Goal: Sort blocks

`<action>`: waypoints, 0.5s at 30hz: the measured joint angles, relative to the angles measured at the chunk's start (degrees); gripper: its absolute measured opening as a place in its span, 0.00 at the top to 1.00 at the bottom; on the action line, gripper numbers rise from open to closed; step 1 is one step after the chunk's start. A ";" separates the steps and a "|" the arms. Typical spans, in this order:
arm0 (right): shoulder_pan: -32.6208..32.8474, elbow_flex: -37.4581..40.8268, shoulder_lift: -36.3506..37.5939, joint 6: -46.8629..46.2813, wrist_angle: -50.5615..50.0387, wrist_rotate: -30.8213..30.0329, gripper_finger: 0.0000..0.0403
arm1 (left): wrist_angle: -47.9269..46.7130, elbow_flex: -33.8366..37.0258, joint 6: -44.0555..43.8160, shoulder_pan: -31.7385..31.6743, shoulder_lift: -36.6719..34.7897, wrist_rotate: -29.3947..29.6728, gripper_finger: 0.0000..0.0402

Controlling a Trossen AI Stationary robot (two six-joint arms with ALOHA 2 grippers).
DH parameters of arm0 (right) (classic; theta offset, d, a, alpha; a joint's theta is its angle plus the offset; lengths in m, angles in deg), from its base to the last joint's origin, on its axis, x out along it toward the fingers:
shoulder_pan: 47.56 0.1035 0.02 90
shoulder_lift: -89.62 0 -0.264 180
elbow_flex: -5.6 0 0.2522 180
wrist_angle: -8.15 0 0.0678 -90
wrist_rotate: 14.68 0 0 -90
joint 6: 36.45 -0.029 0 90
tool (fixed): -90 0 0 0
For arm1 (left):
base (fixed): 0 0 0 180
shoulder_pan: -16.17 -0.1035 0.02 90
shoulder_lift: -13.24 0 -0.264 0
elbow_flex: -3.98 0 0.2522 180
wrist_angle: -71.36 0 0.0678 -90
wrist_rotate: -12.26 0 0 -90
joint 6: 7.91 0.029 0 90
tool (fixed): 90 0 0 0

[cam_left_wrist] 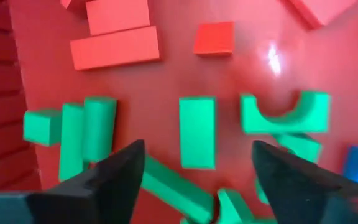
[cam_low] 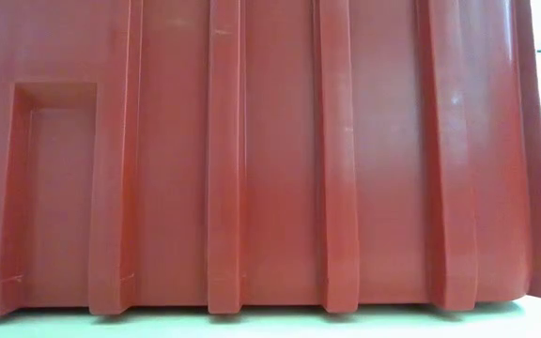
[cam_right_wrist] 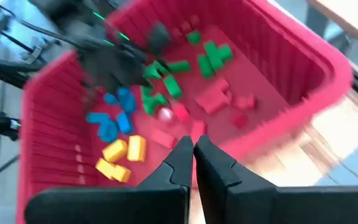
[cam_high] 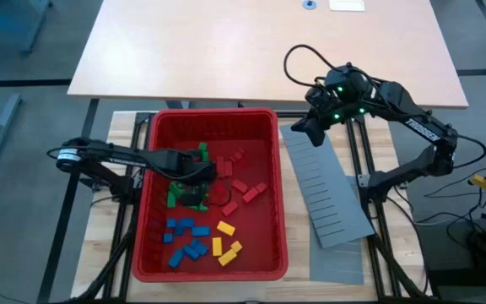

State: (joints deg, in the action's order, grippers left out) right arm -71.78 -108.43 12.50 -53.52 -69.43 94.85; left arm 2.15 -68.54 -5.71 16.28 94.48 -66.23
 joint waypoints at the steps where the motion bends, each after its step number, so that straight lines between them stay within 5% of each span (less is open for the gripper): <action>1: 0.63 0.00 0.28 -0.42 1.14 0.00 1.00 | 1.84 1.13 0.80 -0.56 0.40 0.00 0.27; 9: 9.73 -0.01 2.97 2.00 22.70 -1.31 1.00 | 9.13 6.73 3.77 -5.61 2.13 -3.09 0.22; 15: 16.53 0.67 3.19 4.14 23.47 -13.11 1.00 | 9.61 7.22 4.58 -6.85 2.02 -4.10 0.22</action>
State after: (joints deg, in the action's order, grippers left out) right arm -55.26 -107.76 15.69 -49.38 -45.96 81.74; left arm 11.76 -61.33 -1.13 9.43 96.50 -70.33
